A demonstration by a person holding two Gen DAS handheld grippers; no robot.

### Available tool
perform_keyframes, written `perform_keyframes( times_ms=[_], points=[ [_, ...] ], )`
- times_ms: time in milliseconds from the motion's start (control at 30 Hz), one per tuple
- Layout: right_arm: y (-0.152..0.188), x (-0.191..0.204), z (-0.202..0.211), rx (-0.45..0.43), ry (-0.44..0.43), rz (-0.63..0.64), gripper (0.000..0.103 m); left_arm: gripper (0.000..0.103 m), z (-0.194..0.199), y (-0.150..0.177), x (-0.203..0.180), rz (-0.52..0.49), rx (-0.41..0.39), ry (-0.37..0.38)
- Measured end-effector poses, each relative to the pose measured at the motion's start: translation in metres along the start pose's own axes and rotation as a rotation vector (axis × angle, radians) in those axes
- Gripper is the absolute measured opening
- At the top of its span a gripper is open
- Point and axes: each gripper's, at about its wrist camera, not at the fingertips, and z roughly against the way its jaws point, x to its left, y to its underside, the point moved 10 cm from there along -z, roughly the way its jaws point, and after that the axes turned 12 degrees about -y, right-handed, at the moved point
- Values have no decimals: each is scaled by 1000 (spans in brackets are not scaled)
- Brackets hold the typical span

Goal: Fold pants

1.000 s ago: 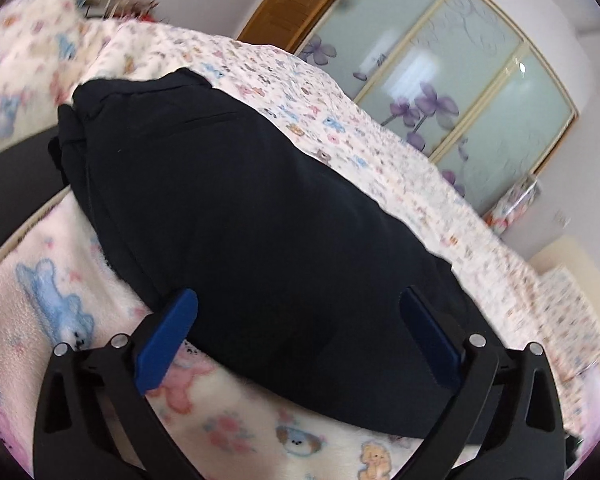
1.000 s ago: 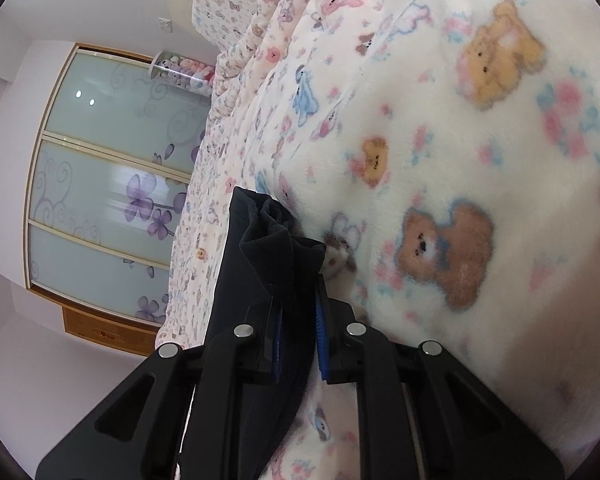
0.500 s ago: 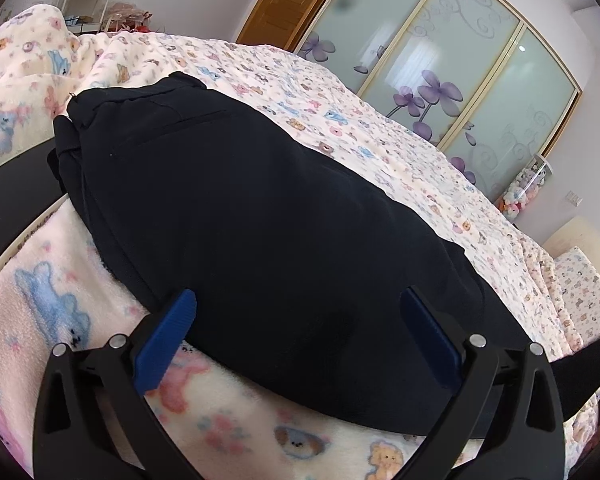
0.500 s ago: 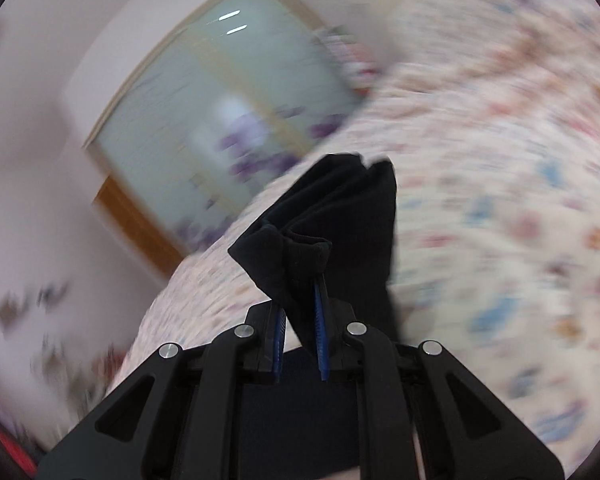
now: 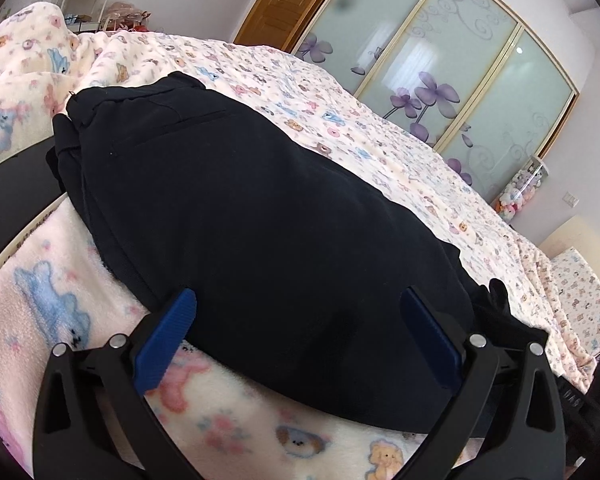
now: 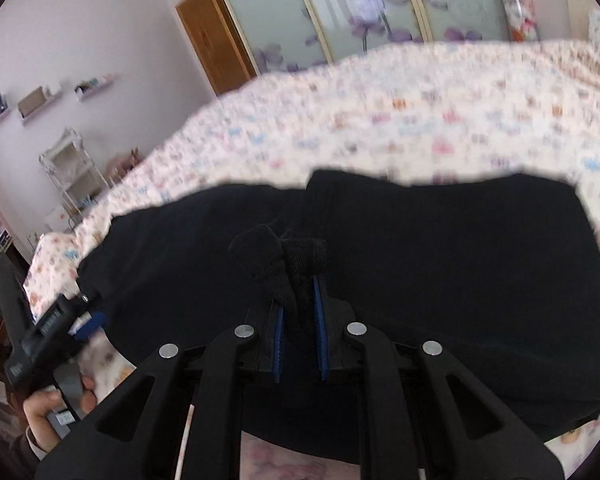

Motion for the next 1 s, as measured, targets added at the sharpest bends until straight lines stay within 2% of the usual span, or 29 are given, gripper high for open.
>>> perform_keyframes(
  times_ms=[67,167,267,367,467,533,600,633,700,767,867,900,967,1000],
  points=[
    [-4,8,6,-29,-6,28,14,101,0,-1,0,6,0,9],
    [11,4,-11,49,19,49,14,101,0,-1,0,6,1,7],
    [3,15,-10,-9,-8,5,14,101,0,0,0,3,0,3],
    [-2,32,-12,-28,-41,46,14,101,0,0,0,-2,-2,-5],
    [20,40,-38,63,-2,105,14,101,-1,0,0,-11,-3,-18],
    [44,31,-63,198,55,115,15,101,-2,-1,0,-12,-3,-19],
    [45,32,-62,203,58,119,17,101,-2,0,0,-9,-4,-15],
    [45,34,-61,213,53,117,20,101,-2,-1,0,-6,-4,-12],
    [47,39,-58,231,17,115,42,101,-1,-1,0,-2,-5,-6],
    [49,53,-52,232,-31,126,60,101,-1,-1,0,1,-4,-1],
    [48,77,-42,205,-82,200,67,101,1,-1,1,7,-2,8],
    [51,80,-43,212,-79,224,75,101,1,-1,1,9,-1,10],
    [71,71,-58,311,-43,208,78,101,2,-1,1,8,1,15],
    [73,70,-59,306,-48,205,78,101,3,-1,1,6,3,18]
  ],
)
